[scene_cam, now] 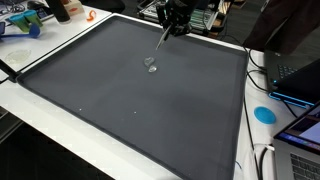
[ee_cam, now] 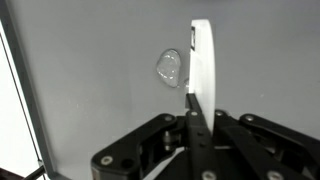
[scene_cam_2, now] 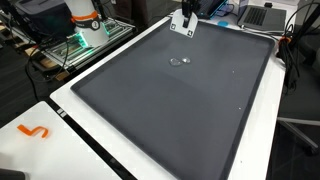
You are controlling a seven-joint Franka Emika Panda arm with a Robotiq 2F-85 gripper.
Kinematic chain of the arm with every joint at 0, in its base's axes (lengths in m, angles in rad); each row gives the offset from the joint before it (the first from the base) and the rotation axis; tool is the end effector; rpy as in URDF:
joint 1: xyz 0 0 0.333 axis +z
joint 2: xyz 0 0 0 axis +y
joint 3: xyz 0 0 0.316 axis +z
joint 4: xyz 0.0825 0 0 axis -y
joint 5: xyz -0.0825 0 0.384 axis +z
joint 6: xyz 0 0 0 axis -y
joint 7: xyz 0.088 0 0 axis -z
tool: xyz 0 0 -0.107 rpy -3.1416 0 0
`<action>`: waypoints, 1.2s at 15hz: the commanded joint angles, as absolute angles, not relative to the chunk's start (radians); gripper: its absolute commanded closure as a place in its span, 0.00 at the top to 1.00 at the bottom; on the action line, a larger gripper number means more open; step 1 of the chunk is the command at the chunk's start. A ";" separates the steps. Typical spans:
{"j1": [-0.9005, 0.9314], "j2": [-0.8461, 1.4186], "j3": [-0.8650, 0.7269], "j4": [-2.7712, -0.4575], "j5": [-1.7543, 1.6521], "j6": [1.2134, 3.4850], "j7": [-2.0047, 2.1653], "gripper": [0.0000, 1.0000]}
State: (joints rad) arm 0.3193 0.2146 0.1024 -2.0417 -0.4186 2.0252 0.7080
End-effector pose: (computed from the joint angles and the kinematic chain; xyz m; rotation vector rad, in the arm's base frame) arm 0.5225 0.2075 0.3246 2.7412 -0.0782 -0.0168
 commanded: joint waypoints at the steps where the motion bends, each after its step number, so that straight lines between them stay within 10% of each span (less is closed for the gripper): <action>1: 0.345 0.247 0.128 -2.007 -0.498 1.973 0.777 0.01; 18: 0.390 0.430 0.127 -1.821 -0.700 1.918 0.798 0.01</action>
State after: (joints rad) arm 0.3743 0.4008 0.1330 -1.8598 -0.6799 1.9532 0.7935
